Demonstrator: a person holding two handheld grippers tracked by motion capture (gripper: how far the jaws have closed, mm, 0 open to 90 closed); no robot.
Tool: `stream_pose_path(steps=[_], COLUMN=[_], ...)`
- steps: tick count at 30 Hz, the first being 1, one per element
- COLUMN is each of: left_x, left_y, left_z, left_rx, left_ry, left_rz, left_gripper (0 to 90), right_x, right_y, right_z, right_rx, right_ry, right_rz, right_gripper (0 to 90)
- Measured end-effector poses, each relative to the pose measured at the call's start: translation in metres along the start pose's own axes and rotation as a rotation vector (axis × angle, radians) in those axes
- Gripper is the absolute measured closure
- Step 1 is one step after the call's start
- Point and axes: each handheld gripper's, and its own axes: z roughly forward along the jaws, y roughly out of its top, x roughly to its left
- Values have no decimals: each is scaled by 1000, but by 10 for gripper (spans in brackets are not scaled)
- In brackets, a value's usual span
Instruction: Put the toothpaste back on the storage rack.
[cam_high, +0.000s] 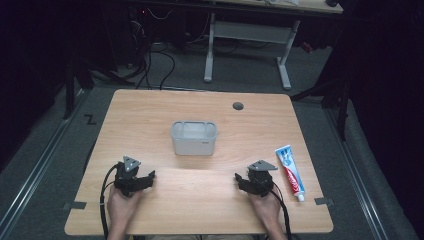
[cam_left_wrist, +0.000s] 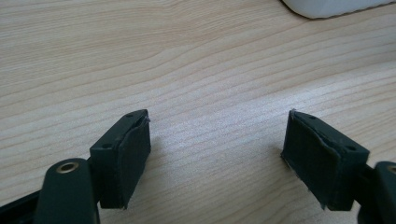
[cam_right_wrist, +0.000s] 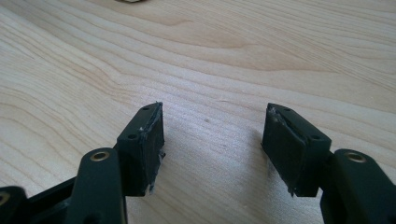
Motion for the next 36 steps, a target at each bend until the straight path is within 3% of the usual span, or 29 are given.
stream_pose_path(steps=[14, 25, 26, 29, 36], left_x=[0, 1, 1, 1, 1], left_y=[0, 0, 0, 0, 0], left_z=[0, 0, 0, 0, 0], left_rx=[1, 2, 1, 2, 2], left_ry=[-3, -4, -4, -4, -4], left_rz=[-1, -2, -2, -2, -1], left_gripper=[234, 235, 235, 235, 235], right_x=[1, 3, 4, 13, 9], right_y=[0, -1, -1, -2, -1], right_z=[0, -2, -2, -5, -18], right_rx=[1, -7, -6, -12, -54], right_ry=[2, 4, 3, -27, 9], right_rz=[-4, -9, -13, -85, -63], right_gripper=[375, 450, 458, 467, 488])
